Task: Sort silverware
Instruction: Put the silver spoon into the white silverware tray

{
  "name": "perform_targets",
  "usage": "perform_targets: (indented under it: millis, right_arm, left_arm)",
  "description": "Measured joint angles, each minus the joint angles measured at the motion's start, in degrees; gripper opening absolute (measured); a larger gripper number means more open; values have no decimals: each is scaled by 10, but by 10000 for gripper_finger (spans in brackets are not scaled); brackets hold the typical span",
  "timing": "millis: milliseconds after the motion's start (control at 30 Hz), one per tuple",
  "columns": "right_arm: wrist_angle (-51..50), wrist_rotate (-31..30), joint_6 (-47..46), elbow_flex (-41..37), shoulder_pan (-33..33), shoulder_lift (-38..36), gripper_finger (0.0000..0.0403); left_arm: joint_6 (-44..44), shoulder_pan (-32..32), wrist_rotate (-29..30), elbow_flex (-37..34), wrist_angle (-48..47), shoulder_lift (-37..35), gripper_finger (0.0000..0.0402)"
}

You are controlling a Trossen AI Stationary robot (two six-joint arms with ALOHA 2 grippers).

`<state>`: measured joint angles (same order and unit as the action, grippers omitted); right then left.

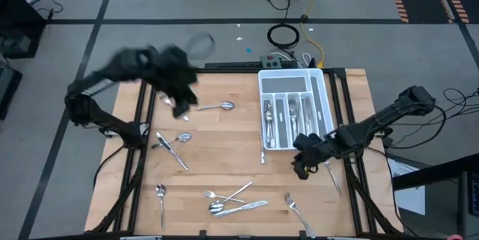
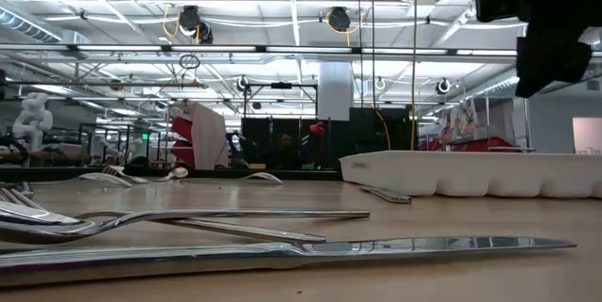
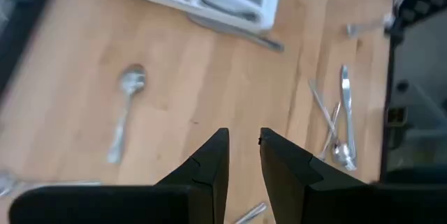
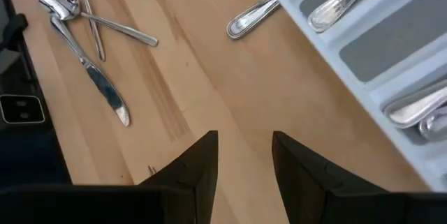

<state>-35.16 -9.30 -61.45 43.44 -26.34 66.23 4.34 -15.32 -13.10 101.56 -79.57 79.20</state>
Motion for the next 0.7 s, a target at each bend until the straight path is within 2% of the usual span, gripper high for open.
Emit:
perform_targets:
  millis: [233, 333, 433, 700]
  right_arm:
    - [-11, -41, -69, 0, -61, -1, 123]
    - [-19, -43, -83, 0, -74, -1, 123]
    - [-21, -48, -85, 0, -80, -1, 123]
    - [-27, -74, -83, 0, -79, -1, 123]
  left_arm:
    - [81, 137, 13, -259, 266, -13, 86]
    - [97, 165, -31, -327, 352, -1, 86]
    - [119, 184, -67, -369, 406, 21, 86]
    - [171, 225, -63, -383, 441, 101, 86]
